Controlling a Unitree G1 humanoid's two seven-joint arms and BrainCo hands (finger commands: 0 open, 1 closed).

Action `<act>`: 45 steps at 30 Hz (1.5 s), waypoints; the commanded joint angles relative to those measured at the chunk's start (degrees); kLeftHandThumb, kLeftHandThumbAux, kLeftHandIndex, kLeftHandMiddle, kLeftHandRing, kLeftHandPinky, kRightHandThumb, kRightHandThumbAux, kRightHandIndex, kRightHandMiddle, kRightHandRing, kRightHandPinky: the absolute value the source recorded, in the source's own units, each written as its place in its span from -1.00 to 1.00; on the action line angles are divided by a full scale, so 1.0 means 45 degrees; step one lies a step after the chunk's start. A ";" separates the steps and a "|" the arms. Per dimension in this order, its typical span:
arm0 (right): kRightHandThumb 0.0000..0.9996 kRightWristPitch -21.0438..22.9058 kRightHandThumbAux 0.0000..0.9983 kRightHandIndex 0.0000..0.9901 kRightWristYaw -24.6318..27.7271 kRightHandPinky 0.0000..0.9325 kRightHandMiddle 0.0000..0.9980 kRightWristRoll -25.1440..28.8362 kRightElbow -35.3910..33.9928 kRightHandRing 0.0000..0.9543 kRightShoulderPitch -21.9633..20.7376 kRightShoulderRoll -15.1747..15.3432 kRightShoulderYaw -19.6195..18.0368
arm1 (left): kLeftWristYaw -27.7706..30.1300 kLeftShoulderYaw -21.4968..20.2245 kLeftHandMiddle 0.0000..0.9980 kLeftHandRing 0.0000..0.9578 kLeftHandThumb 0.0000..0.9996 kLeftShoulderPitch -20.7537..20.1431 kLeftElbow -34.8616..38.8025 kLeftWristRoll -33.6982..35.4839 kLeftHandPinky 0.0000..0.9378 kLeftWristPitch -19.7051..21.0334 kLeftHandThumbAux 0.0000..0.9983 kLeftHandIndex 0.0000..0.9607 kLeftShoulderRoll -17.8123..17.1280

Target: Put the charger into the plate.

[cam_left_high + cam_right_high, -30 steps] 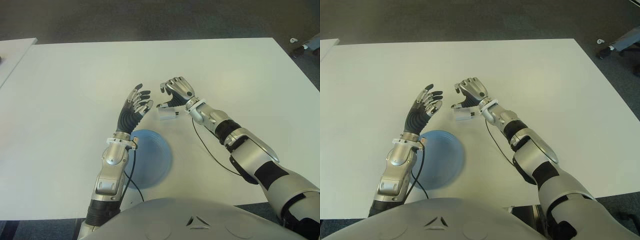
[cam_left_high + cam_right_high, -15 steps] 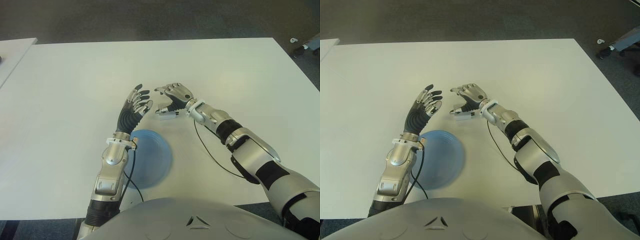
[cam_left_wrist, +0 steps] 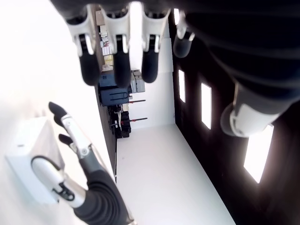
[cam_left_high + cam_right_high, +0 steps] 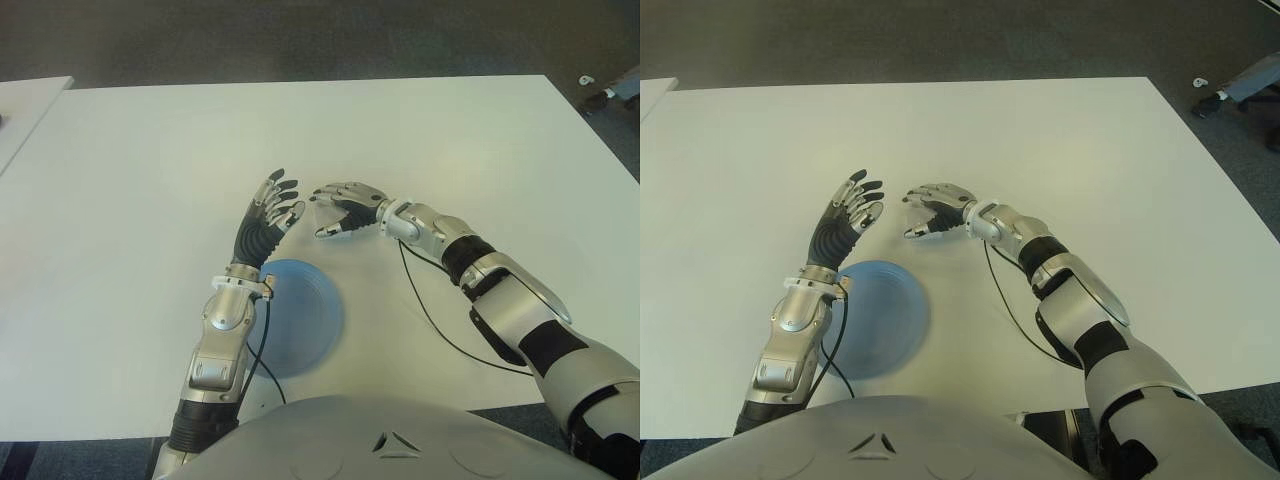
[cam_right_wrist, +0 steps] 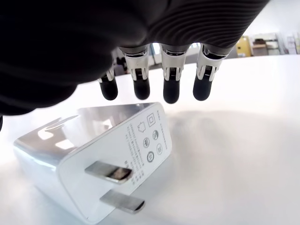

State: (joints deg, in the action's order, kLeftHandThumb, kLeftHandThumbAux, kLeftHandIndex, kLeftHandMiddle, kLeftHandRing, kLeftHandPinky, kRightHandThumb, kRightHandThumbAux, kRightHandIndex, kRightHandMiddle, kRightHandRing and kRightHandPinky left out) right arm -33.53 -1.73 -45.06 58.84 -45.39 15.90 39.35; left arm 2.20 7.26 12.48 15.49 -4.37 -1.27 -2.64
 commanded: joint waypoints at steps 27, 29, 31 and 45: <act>-0.40 -0.0547 -0.76 -1.00 0.2604 -1.00 -1.00 0.0365 -0.1016 -1.00 -0.0114 0.0642 -0.0223 | 0.0006 -0.0166 -0.60 -0.51 -1.00 -0.0005 -0.0342 0.0049 -0.45 -0.0145 0.06 -1.00 -0.0009; -0.39 -0.0570 -0.75 -1.00 0.2613 -1.00 -1.00 0.0393 -0.1037 -1.00 -0.0103 0.0646 -0.0245 | 0.0033 -0.0197 -0.60 -0.51 -1.00 -0.0004 -0.0334 0.0074 -0.45 -0.0138 0.05 -1.00 -0.0031; -0.39 -0.0586 -0.74 -1.00 0.2608 -1.00 -1.00 0.0404 -0.1045 -1.00 -0.0097 0.0652 -0.0259 | 0.0047 -0.0211 -0.61 -0.51 -1.00 -0.0002 -0.0329 0.0088 -0.45 -0.0131 0.04 -1.00 -0.0039; -0.39 -0.0636 -0.72 -1.00 0.2059 -1.00 -1.00 0.0215 -0.1227 -1.00 0.0016 0.0729 -0.0300 | 0.0092 -0.0298 -0.62 -0.53 -1.00 -0.0024 -0.0423 0.0088 -0.48 -0.0179 0.02 -1.00 -0.0121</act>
State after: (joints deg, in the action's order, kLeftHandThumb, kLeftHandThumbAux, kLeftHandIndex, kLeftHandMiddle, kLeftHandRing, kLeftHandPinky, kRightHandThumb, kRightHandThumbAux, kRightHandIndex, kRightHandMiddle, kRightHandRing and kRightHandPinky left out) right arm -36.07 8.45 -43.77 53.75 -45.85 18.89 38.16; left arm 2.20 5.92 12.33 14.59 -3.87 -1.76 -2.78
